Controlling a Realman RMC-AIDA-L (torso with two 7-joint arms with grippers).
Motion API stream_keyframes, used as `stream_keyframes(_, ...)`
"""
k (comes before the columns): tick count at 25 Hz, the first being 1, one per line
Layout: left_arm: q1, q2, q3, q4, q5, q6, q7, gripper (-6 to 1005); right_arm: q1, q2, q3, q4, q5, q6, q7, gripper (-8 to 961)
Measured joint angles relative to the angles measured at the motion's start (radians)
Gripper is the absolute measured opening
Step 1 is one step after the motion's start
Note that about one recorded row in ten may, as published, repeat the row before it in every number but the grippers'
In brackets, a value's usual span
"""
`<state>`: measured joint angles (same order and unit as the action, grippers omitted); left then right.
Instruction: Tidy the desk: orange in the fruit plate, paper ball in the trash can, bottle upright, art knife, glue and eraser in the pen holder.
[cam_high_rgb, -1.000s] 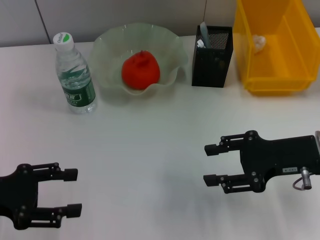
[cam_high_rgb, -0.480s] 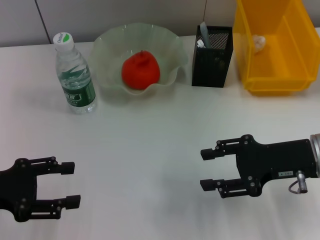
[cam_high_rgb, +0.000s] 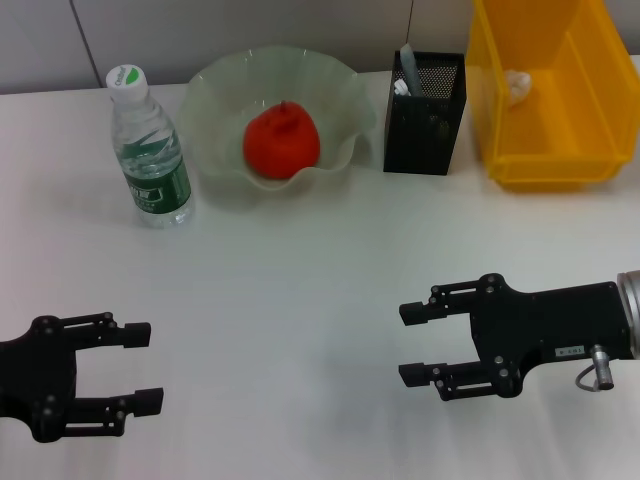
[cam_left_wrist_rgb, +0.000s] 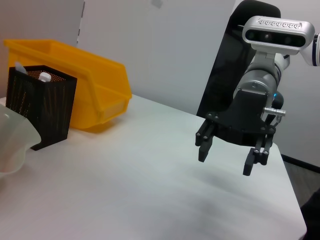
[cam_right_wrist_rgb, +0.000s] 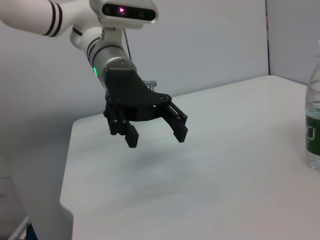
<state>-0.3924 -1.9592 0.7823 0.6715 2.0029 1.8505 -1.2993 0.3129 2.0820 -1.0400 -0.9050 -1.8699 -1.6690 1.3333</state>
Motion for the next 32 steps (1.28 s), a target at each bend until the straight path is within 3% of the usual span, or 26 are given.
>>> stream_keyframes(32, 0.009, -0.019, -0.015, -0.003, -0.006, -0.002, 0.003, 782, 0.014, 0.001, -0.001, 0.046, -0.005, 0.005, -0.045, 650)
